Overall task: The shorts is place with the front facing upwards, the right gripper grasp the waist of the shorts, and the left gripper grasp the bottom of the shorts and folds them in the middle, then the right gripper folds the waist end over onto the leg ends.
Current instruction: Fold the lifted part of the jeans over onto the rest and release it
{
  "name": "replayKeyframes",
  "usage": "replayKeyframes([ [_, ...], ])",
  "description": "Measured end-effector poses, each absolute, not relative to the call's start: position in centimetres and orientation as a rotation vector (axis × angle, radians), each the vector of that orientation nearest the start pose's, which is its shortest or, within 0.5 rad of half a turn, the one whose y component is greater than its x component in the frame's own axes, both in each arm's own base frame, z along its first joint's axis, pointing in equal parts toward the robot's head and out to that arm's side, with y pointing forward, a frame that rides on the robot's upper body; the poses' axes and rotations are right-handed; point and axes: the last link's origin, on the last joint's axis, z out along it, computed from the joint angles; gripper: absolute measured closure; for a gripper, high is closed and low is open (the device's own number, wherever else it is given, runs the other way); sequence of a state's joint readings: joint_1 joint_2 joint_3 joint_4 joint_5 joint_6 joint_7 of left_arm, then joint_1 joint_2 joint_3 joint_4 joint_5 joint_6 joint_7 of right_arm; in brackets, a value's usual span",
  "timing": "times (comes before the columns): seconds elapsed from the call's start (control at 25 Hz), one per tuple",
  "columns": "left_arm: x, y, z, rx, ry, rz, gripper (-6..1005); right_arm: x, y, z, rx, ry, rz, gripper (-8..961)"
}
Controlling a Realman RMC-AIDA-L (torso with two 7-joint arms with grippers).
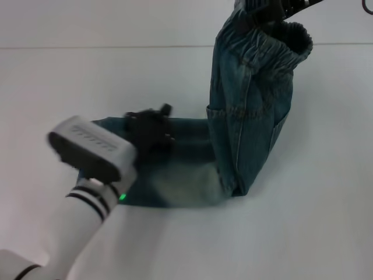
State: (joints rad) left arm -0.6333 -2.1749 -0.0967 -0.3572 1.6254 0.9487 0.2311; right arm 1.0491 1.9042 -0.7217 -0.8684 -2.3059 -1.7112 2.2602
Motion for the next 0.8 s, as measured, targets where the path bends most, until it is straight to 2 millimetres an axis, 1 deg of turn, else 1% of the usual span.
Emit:
replayKeyframes([
  [0.08, -24.9, 33.0, -12.4, -1.956, -0.496, -0.602, 999, 9.4, 43.5, 8.1, -2.849, 0.902, 0.236, 875],
  [0.12, -26.3, 33.2, -11.1, -1.903, -0.555, -0.635, 999, 9.3, 43.5, 7.8, -2.854, 0.895, 0.225, 874],
  [0.16, -26.6, 33.3, -10.7, -1.89, -0.574, -0.647, 999, 9.2, 43.6, 7.4, -2.859, 0.887, 0.217, 874],
  [0.28, -29.0, 33.4, -8.3, -1.797, -0.683, -0.721, 999, 8.5, 43.7, 6.2, -2.888, 0.854, 0.192, 873],
  [0.36, -30.0, 33.2, -7.2, -1.759, -0.719, -0.751, 999, 7.8, 43.7, 5.1, -2.913, 0.824, 0.184, 874],
  [0.56, -32.4, 32.1, -4.6, -1.668, -0.749, -0.797, 999, 5.4, 43.3, 1.6, -3.009, 0.714, 0.142, 874],
  [0.8, -34.9, 30.4, -1.3, -1.483, -0.795, -0.866, 999, 2.7, 42.1, -2.9, -3.091, 0.562, 0.079, 874],
])
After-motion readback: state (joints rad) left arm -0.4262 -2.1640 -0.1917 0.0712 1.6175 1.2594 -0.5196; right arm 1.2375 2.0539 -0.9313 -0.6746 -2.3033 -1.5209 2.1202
